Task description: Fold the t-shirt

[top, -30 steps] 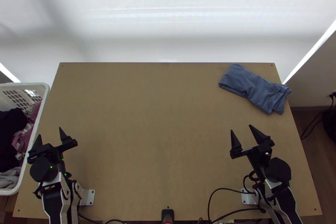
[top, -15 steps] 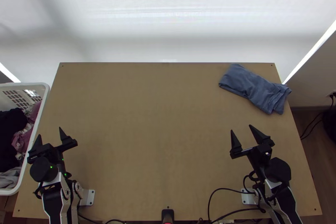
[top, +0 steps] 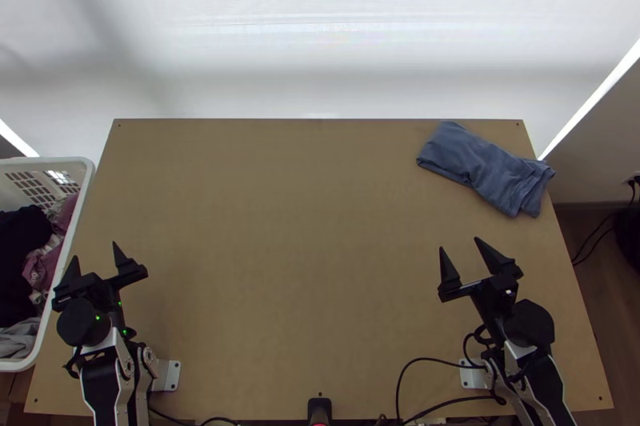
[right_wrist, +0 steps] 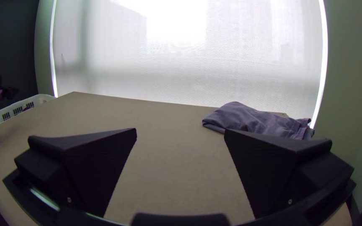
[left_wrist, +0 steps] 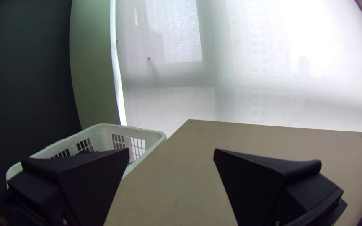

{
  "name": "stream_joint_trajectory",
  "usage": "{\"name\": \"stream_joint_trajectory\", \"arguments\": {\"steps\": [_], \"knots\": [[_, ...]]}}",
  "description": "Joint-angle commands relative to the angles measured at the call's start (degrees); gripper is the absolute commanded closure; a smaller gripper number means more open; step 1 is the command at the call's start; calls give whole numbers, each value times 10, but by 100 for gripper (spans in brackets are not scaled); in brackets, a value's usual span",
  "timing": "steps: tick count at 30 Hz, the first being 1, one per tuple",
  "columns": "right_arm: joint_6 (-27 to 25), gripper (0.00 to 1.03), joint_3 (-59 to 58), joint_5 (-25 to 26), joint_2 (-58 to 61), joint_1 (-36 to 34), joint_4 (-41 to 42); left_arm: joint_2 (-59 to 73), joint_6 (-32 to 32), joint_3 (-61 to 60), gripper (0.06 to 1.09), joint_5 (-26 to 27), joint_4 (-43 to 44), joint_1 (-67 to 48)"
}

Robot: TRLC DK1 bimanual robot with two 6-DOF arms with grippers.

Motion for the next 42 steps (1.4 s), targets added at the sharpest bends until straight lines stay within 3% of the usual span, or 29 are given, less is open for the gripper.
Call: {"name": "stream_joint_trajectory", "arguments": {"steps": [1,11,14,26,29,35,42], "knots": [[2,4,-6,4,-2,6,9,-4,5,-22,10,1,-11,3],[2,4,-6,4,-2,6,9,-4,6,-22,10,2,-11,3],[2,4,-6,4,-2,6,9,-4,1,-19,10,93,-29,-24],[2,4,-6,4,-2,6,9,-3,13,-19,10,95,-32,-56],[2,4,-6,4,-2,6,9,-4,18,-28,11,93,56,-23],[2,4,-6,4,-2,6,9,24,19,53,11,94,145,69],[2,4,-6,4,-2,6,9,292,-26,291,11,102,90,194]]}}
